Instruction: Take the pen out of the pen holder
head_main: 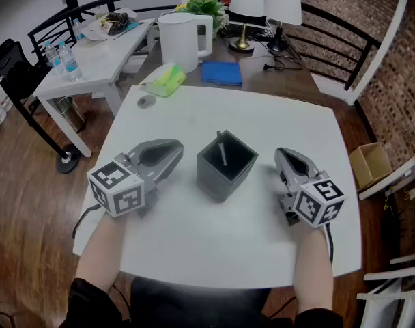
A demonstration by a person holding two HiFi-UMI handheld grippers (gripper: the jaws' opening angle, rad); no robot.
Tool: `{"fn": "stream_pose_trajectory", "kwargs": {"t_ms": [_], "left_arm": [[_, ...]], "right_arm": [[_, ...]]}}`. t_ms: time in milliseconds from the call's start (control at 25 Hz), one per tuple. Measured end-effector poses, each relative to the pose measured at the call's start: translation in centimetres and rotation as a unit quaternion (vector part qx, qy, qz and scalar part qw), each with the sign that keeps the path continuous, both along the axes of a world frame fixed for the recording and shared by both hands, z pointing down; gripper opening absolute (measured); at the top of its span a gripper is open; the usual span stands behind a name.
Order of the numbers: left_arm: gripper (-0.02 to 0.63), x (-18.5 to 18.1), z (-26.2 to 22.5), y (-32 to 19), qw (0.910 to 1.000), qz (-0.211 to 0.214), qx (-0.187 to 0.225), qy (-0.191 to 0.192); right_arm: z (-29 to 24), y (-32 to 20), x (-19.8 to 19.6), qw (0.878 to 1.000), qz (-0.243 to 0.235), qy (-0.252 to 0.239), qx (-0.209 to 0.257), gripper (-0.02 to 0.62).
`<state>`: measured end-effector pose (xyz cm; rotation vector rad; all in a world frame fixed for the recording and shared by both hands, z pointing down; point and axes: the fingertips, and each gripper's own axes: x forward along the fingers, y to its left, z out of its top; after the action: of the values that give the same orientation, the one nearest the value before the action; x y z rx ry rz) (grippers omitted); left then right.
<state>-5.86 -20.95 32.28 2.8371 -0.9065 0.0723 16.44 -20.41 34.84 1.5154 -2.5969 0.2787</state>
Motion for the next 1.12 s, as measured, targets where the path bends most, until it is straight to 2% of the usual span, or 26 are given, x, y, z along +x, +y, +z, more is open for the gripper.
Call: {"fn": "stream_pose_trajectory", "kwargs": {"t_ms": [160, 440, 520, 680, 840, 1000, 1120], "left_arm": [[0.008, 0.2, -2.8, -0.1, 0.9992, 0.013, -0.001, 0.037], [0.012, 3.1, -5.4, 0.6, 0.9909, 0.074, -0.056, 0.097], [0.029, 4.1, -5.7, 0.4, 0.9919, 0.080, -0.052, 0.084], [0.109, 6.3, -5.3, 0.3, 0.9914, 0.112, -0.052, 0.043], [0.117, 7.8, -4.8, 0.2, 0.9858, 0.146, -0.074, 0.040], [0.117, 8.5, -4.4, 0.2, 0.9852, 0.159, -0.061, 0.019], [0.115, 8.8, -3.8, 0.4, 0.9849, 0.165, -0.051, -0.010]], "right_arm": [[0.1, 0.3, 0.3, 1.000, 0.002, 0.002, -0.003, 0.014], [0.1, 0.4, 0.2, 1.000, 0.002, 0.002, -0.004, 0.014], [0.1, 0.4, 0.2, 1.000, 0.002, 0.002, -0.004, 0.014], [0.2, 0.4, 0.2, 1.000, 0.000, 0.001, -0.005, 0.014], [0.3, 0.4, 0.0, 1.000, -0.004, 0.003, -0.008, 0.014], [0.5, 0.4, -0.2, 1.000, -0.010, 0.005, -0.011, 0.014], [0.4, 0.5, -0.4, 1.000, -0.013, 0.006, -0.013, 0.014]]}}
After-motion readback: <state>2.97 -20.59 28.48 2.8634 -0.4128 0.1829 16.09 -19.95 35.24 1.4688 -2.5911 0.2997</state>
